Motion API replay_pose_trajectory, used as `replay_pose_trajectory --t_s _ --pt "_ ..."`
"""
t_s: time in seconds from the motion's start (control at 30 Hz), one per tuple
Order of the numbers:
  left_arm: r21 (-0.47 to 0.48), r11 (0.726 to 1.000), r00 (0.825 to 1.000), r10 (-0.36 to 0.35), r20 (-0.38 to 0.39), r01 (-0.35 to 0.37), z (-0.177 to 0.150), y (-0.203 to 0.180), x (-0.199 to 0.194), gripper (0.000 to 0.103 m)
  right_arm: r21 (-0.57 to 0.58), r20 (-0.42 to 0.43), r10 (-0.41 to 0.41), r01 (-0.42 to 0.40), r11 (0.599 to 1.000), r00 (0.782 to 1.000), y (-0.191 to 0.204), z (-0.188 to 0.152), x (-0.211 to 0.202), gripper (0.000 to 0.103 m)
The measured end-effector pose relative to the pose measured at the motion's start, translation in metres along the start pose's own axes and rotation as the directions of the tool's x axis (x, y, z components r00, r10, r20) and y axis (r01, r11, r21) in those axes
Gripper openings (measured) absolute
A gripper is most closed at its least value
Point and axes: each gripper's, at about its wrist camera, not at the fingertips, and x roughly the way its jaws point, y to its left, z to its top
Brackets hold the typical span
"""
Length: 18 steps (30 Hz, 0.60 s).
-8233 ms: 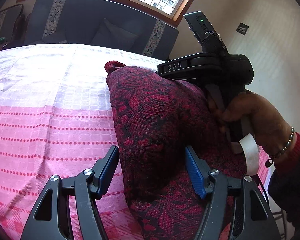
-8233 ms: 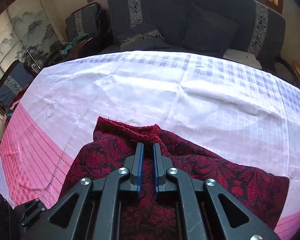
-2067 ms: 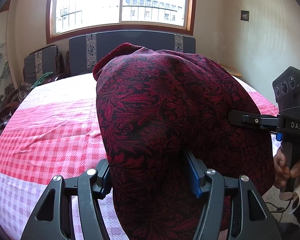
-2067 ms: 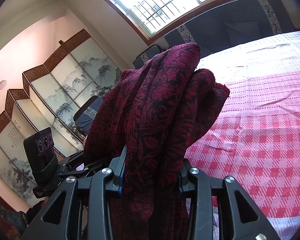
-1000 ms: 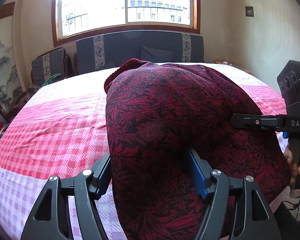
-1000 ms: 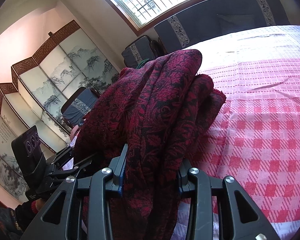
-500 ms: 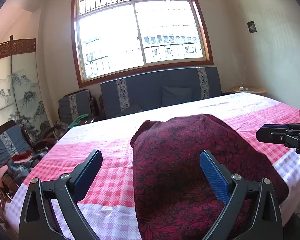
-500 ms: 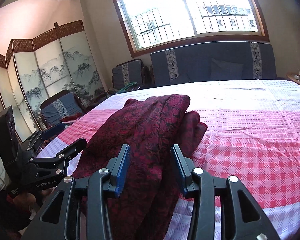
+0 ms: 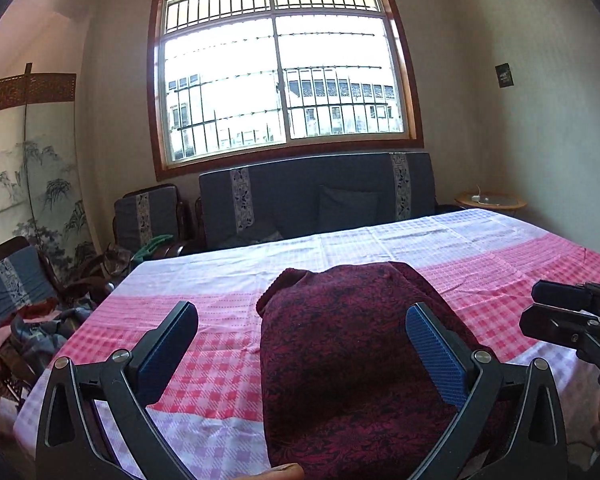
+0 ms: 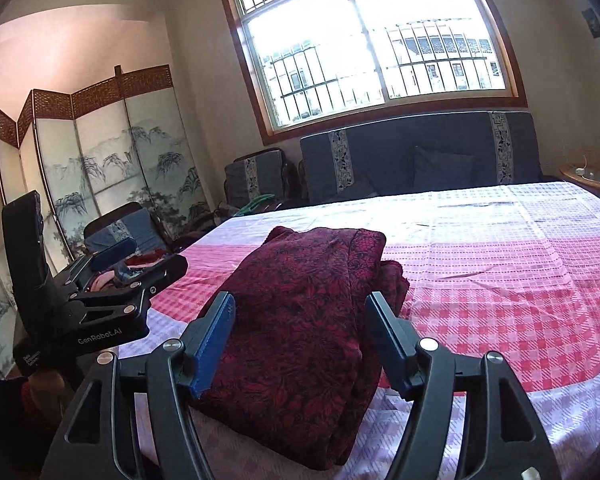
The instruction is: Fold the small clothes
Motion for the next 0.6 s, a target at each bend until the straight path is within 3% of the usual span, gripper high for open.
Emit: replay_pose_trajectory --t_s 0.27,0.4,0.6 --pt "-0.009 0.999 0.998 -0.054 -0.020 0.054 0.005 -0.003 -0.001 0.103 -0.023 -0.001 0.009 -0.009 1.000 1.000 0.010 -0.002 -0.002 0.069" --pt "-0.036 0.999 1.000 0.009 0.001 -0.009 0.004 -0.001 -0.001 0.103 -0.018 -0.006 0.013 -0.013 1.000 1.000 0.007 -0.003 0.000 0.072" --pt "-0.067 0.997 0.997 0.031 -0.068 -0.035 0.005 0.006 0.011 0.103 -0.030 -0.009 0.009 -0.010 1.000 1.000 0.010 -0.004 -0.001 0.075"
